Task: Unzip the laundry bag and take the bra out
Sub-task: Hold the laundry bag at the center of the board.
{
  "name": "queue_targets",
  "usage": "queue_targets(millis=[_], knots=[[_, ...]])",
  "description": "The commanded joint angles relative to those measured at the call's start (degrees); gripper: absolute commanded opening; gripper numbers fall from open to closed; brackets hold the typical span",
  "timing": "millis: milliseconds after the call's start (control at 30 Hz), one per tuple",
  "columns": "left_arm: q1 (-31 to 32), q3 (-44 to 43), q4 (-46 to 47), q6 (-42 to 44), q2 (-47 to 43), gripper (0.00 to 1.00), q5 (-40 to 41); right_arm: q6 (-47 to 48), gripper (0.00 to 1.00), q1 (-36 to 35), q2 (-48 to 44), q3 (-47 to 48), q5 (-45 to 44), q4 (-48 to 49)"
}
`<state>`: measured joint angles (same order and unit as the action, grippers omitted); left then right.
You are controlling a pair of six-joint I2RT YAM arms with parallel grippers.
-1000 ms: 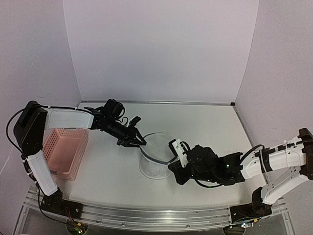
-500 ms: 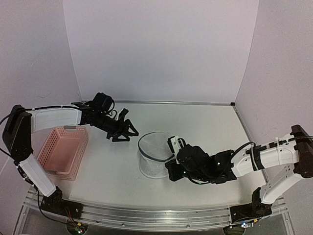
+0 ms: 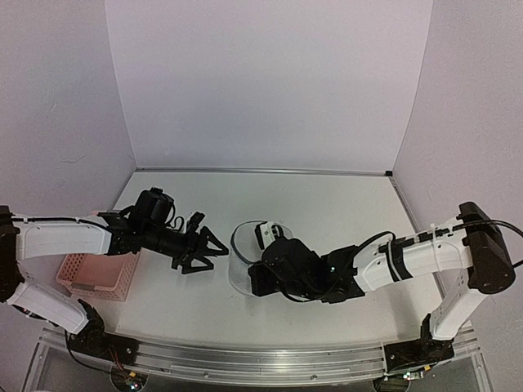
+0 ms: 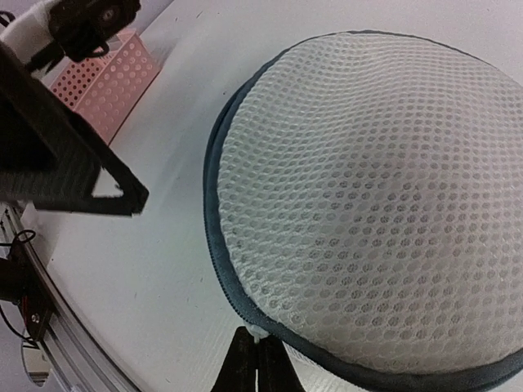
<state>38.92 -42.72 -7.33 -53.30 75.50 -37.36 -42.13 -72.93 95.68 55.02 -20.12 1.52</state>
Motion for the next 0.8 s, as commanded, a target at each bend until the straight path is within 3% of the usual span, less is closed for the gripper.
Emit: queue_targets(millis=[0, 200, 567, 633, 767], knots=[[3.5, 3.8, 14.7, -11.6, -2.3, 0.75, 2.5, -2.0, 0.00, -0.9, 1.5, 4.3, 0.1, 1.7], [5.1, 4.9, 21.2, -17.0, 0.8, 0.75, 6.4, -1.6, 0.00, -1.9, 2.4, 5.6, -0.2, 1.6], [6.5, -3.7, 22.3, -15.5, 11.8, 0.67, 4.9, -1.3, 0.00, -2.2, 0.8, 4.0, -1.3, 1.1], [6.8, -4.4, 22.4, -15.6, 13.0, 0.61, 4.8, -1.3, 0.00, -2.2, 0.4, 3.7, -1.6, 1.0], [7.1, -5.3, 22.6, -15.5, 14.0, 0.36, 4.3, -1.4, 0.00, -2.2, 0.2, 3.2, -2.0, 0.7]])
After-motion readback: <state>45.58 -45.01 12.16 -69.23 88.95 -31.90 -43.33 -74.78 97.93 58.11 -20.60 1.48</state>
